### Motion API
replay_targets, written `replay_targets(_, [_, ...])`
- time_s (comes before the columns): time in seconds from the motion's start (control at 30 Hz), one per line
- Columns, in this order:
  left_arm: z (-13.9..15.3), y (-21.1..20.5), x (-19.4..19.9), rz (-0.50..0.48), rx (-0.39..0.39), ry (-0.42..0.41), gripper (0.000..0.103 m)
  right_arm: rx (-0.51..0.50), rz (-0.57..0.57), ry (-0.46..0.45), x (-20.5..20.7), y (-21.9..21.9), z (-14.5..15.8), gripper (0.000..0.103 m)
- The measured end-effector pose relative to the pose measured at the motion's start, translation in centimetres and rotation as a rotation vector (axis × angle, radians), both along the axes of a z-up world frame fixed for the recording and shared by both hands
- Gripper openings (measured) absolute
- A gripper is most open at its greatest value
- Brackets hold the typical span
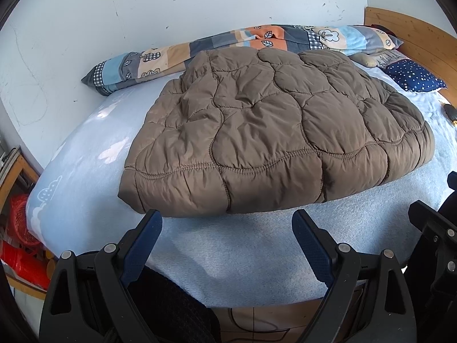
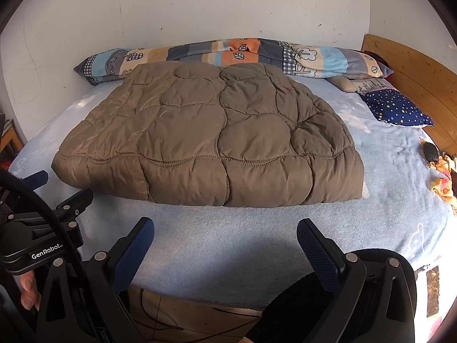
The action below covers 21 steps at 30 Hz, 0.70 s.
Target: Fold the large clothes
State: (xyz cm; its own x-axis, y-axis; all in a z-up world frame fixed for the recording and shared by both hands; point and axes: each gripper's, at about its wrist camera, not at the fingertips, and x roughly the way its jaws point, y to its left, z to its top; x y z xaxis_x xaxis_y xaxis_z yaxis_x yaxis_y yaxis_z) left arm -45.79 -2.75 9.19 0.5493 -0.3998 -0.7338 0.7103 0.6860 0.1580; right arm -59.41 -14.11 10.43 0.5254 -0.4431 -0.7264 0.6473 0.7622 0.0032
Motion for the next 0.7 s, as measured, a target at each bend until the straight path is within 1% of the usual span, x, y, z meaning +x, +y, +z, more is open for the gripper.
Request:
replay_targets(0.43, [-0.08,0.08,0.0,-0.014,0.006,-0.005,0.092,0.0,-0.002,0.001,-0.04,-0.01,0.06,0.102])
replay_targets(0.5, [-0.05,0.15,-0.06,-0.015,0.01,-0.013,0.092,0.0,-0.001,-0.001,-0.06,0.01,0.09,0.102])
replay_targets(0.6, [0.25,0.61,-0.35,-0.004,-0.011,-0.048,0.092,0.001,-0.002,-0.004,-0.11,0.03,0.16,0.102])
replay_targets(0.7, [0.3,0.59,-0.35,-0.014,-0.003,-0.045,0.092,0.0,-0.004,-0.006,-0.18,0.03,0.26,0.102])
